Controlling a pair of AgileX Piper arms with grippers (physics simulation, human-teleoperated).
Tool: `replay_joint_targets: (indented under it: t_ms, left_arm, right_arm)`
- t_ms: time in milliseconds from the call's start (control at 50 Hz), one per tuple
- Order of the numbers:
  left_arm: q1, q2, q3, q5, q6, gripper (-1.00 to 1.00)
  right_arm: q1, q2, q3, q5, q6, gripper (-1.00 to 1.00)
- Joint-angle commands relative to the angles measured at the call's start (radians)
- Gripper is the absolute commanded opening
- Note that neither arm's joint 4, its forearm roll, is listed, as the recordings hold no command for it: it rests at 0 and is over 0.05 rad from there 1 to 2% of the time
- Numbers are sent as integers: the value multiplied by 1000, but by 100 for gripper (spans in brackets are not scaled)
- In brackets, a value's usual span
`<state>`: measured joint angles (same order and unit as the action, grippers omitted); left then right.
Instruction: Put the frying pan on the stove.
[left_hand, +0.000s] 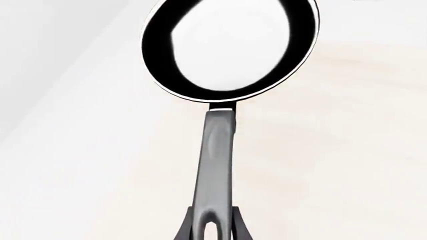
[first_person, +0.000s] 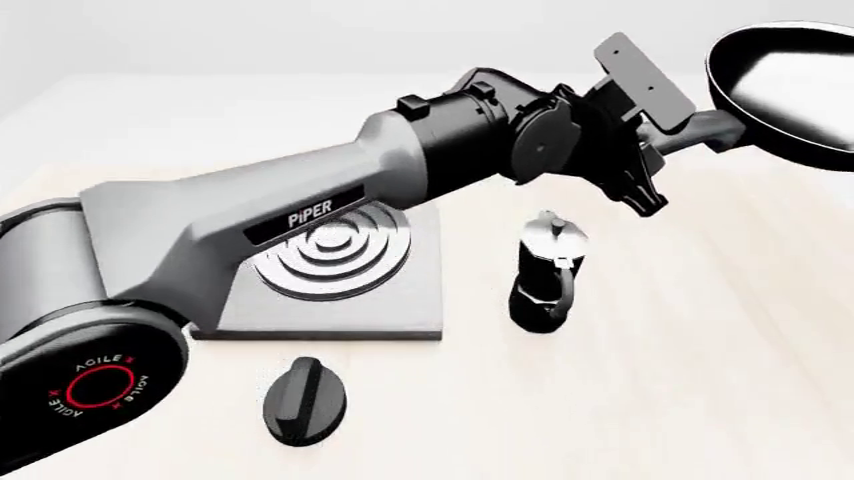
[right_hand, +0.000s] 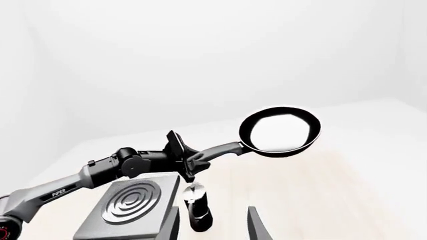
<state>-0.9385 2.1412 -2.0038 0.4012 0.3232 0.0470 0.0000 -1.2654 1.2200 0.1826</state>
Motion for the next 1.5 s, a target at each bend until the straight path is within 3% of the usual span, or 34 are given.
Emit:
replay_joint_targets:
  t_ms: [20,140,840,1500]
  left_arm:
    - [31,-128,74,-23,17,-100]
    - [55,-160,109,-31,17,-100]
    - [160,-456,516,-165,-34,-100]
    - [243,-661,814,-253,-72,-100]
  right_arm:
    - [-2,0,25,-1,-16,100]
    - [-2,0,26,-2,-17,100]
    - [-1,0,22,-1,-32,100]
    - [3,0,22,-2,-41,100]
